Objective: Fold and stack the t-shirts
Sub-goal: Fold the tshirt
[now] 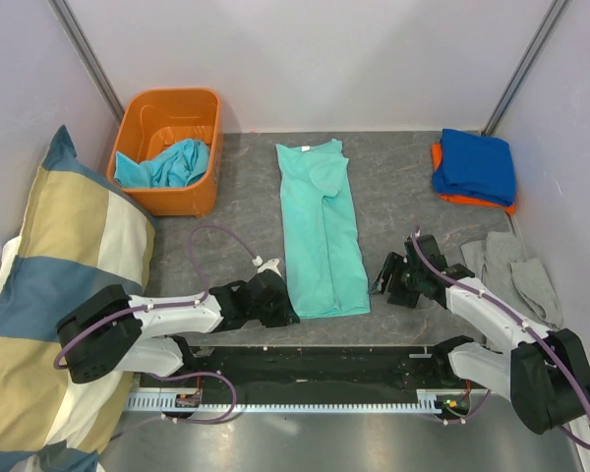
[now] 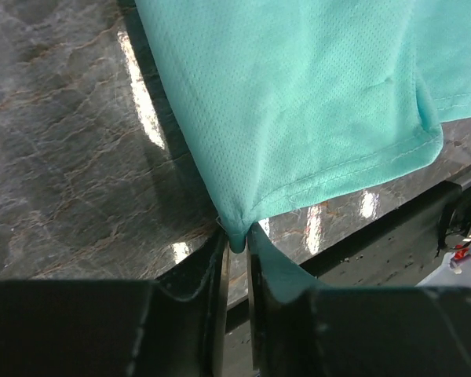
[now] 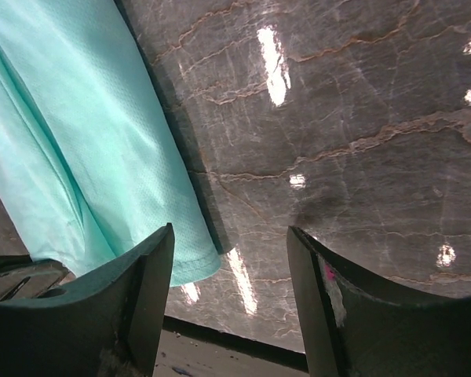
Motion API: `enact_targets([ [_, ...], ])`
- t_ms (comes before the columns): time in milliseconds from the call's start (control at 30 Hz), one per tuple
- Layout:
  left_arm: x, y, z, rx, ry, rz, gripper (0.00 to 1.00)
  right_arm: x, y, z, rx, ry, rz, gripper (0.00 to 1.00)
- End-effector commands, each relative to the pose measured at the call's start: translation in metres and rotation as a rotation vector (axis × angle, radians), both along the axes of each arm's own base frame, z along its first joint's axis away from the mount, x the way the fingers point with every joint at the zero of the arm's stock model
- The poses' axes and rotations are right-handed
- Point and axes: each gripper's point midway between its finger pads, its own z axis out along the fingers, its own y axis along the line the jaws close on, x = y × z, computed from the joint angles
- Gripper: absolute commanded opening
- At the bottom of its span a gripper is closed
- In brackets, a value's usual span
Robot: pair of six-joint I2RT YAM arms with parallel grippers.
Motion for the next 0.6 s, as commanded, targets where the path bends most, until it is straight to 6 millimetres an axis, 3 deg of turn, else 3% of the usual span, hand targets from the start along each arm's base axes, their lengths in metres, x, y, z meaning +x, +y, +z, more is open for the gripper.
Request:
enact_targets([
  [0, -0.011, 0.023, -0.02, 0.098, 0.044, 0.022, 0.18, -0.006, 0.011, 0.007, 0.054, -0.01, 0.052, 0.67],
  [300, -0.013, 0.03, -0.021, 0.115, 0.035, 0.024, 0.15, -0.014, 0.018, 0.011, 0.102, -0.029, 0.081, 0.68],
  [367, -0.015, 0.03, -0.019, 0.112, 0.04, 0.016, 0.23, -0.013, 0.019, 0.01, 0.105, -0.024, 0.078, 0.68],
  [400, -0.016, 0.028, -0.014, 0.092, 0.041, 0.006, 0.29, -0.013, 0.019, 0.011, 0.105, -0.025, 0.08, 0.68],
  [433, -0.018, 0.028, -0.013, 0.085, 0.045, 0.002, 0.58, -0.013, 0.019, 0.011, 0.106, -0.025, 0.082, 0.69],
  [467, -0.022, 0.031, -0.013, 0.081, 0.051, 0.001, 0.74, -0.012, 0.02, 0.011, 0.105, -0.027, 0.083, 0.68],
  [567, -0.026, 0.038, -0.003, 0.041, 0.043, 0.017, 0.96, -0.011, 0.02, 0.009, 0.098, -0.024, 0.089, 0.69],
])
